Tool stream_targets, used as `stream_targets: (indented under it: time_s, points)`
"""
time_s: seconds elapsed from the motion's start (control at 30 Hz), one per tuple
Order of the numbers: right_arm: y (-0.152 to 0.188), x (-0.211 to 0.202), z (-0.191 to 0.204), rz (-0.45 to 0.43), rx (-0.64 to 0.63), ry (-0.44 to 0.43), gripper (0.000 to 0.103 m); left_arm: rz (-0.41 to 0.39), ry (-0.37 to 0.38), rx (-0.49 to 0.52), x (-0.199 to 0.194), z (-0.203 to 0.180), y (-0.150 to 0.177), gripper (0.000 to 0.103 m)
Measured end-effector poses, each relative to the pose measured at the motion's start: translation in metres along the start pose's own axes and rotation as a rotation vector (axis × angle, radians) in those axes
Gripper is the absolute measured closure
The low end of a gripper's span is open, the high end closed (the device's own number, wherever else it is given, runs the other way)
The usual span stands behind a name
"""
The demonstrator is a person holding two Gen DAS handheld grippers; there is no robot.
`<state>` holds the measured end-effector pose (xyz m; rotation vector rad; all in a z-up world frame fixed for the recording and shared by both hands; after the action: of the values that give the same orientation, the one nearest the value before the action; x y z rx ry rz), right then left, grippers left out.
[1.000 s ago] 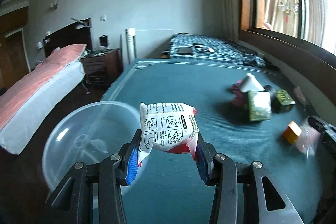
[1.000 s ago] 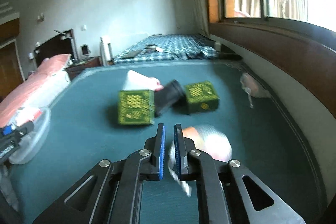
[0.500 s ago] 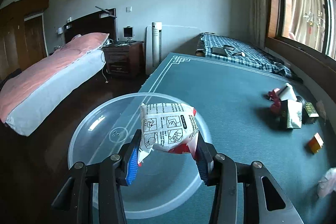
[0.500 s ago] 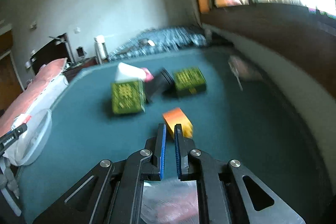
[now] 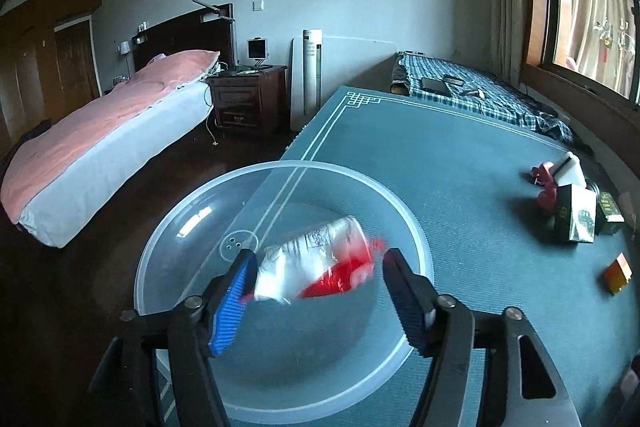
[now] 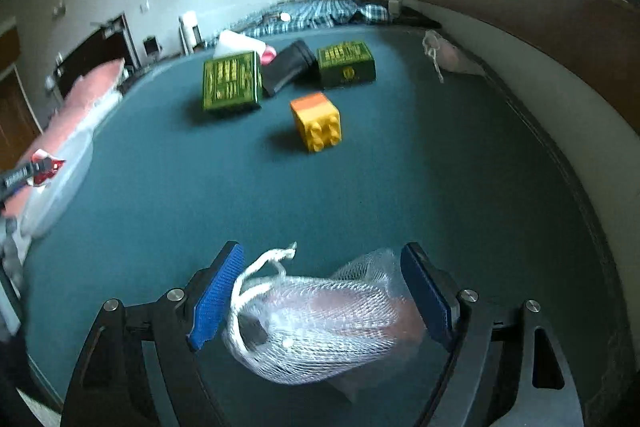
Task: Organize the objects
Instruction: 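Open the left tool dropping the snack bag while the right tool releases the mesh bag into the basin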
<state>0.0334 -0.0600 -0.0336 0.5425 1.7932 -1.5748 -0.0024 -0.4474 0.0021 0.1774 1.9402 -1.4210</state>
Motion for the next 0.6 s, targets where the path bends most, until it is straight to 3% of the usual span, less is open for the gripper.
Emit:
stream_targets:
  time_s: [0.17, 0.27, 0.43, 0.6]
  points:
    - [0.018, 0.002, -0.008, 0.054, -0.004, 0.045, 0.021, -0.005, 0.003, -0.009, -0.002, 0.002, -0.001, 0.028]
    - [0.022, 0.005, -0.012, 0.062, 0.030, 0.046, 0.029, -0.008, 0.007, -0.015, -0.005, 0.002, -0.002, 0.028]
    - [0.001, -0.004, 0.010, -0.013, -0.020, -0.004, 0.029, -0.016, 0.006, -0.021, -0.007, 0.004, -0.004, 0.028]
    - [-0.044, -0.006, 0.059, -0.113, -0.105, -0.111, 0.029, -0.025, -0.003, -0.024, -0.007, 0.008, -0.007, 0.028]
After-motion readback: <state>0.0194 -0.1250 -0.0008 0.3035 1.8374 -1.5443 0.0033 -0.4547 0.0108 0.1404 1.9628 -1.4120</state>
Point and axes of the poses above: each gripper's, at about its wrist camera, not at the fingertips, and x roughly the way its jaws point, z to its left, y to its underside, the point moved 8 cm from there along x, roughly the way its jaws point, and after that the axes turned 9 degrees about -x, right-handed, at the moved point
